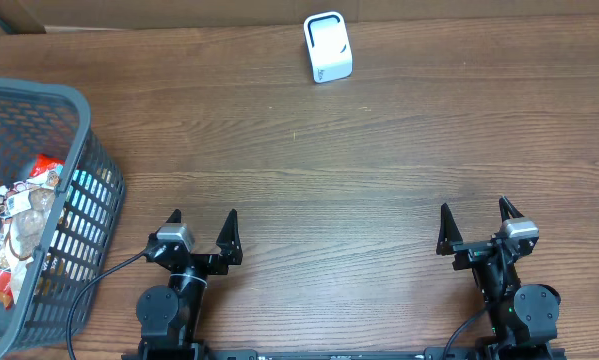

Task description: Scan the item barcode

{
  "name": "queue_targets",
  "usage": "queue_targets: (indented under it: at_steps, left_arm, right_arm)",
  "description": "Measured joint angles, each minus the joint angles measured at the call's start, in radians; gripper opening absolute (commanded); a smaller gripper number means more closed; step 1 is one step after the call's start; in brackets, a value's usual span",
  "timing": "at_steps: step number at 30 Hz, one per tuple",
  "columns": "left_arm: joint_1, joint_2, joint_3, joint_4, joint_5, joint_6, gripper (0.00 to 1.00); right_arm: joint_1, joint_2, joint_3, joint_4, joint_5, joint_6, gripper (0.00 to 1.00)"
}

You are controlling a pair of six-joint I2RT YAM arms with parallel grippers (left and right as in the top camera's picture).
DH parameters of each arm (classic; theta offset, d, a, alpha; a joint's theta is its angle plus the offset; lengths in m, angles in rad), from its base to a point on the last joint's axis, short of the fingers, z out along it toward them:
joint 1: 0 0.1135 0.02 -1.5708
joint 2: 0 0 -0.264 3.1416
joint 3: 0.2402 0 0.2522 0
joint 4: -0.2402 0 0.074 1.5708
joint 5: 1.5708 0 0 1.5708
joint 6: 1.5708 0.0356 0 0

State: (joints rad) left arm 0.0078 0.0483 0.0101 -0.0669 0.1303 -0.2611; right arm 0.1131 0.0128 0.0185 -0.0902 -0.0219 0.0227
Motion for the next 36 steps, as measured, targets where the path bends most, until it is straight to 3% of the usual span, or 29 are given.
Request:
queue_targets:
  at_steps: [8,24,36]
  left_arm:
    - [0.000,0.000,0.000,0.003,0.031,-0.055,1.00]
    - [0.000,0.000,0.007,-0.002,0.137,-0.048,1.00]
    - [0.000,0.118,0.216,-0.137,0.163,-0.024,1.00]
  right_arm:
    - [0.000,0.000,0.000,0.001,0.000,0.000,1.00]
    - [0.000,0.000,0.000,0.001,0.000,0.000,1.00]
    - [0.000,0.000,0.000,0.000,0.000,0.000,1.00]
